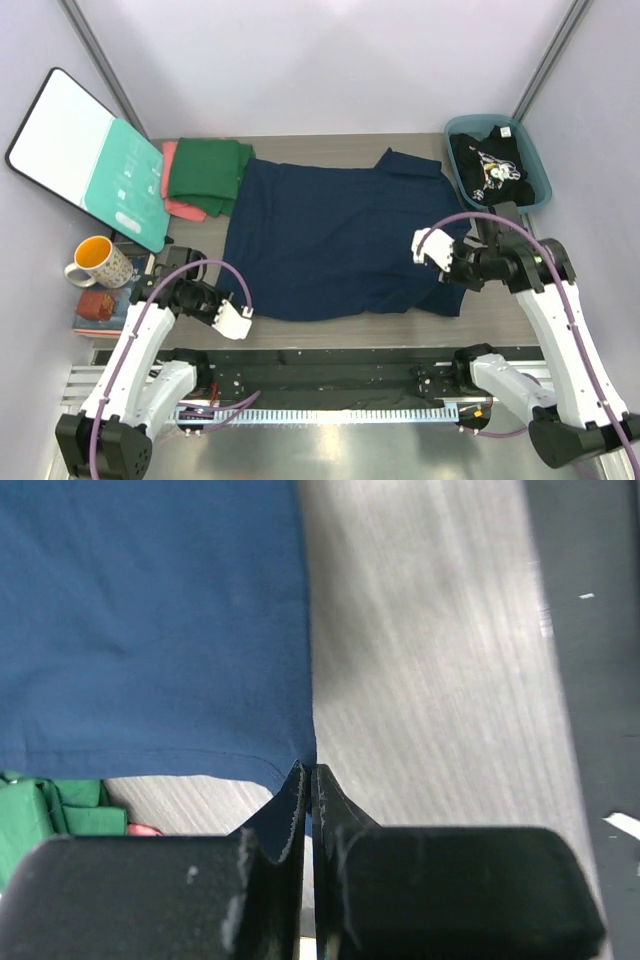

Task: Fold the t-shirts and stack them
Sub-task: Grap the side of the flattened tshirt closest away from the robot with both arms, then fold the flattened tshirt in 1/3 of the way

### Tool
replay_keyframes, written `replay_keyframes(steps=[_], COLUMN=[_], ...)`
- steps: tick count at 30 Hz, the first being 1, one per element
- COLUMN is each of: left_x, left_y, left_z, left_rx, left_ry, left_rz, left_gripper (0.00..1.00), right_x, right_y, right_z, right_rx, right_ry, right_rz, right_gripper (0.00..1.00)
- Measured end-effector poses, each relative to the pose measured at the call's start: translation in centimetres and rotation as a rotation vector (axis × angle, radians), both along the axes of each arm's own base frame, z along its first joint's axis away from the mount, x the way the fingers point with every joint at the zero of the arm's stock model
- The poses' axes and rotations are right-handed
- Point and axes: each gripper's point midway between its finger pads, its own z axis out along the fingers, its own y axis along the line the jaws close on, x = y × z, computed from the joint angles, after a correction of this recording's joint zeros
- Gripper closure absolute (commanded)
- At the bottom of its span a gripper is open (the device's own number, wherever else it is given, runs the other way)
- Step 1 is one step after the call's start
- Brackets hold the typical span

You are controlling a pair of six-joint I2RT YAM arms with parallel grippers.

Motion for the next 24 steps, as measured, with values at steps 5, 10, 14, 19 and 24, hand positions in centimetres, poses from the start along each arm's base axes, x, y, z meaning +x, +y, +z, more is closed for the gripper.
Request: replay_keyframes(steps=[5, 10, 14, 19, 24], left_x=[-2.7, -4.4, -5.0, -5.1, -2.8], left_y=[-0.1, 0.0, 0.1, 0.2, 0.0], left_z=[0.2, 0.3, 0.3, -0.1, -0.2], left_rx=[-0.013, -0.018, -0.021, -0.023, -0.027], left_ry=[0.013, -0.02, -0.035, -0.014, -0.028], left_rz=[-0.036, -0.041, -0.036, -0.021, 0.008], left_gripper=[1.0, 1.0, 1.0, 1.0, 1.0], right_x=[-1.5, -2.6, -3.4, -3.3, -2.8], right_y=[-0.9, -1.6, -2.1, -2.4, -2.8], right_z=[1.0, 2.5, 4.3, 5.2, 4.7], right_rx=[-0.012, -0.013, -0.006, -0.014, -0.05], right_ry=[-0.084, -0.18, -0.262, -0.288, -0.267], right_rz=[-0.005, -0.018, -0.033, -0.044, -0.053], right_gripper=[0.99, 0.99, 0.99, 0.99, 0.99])
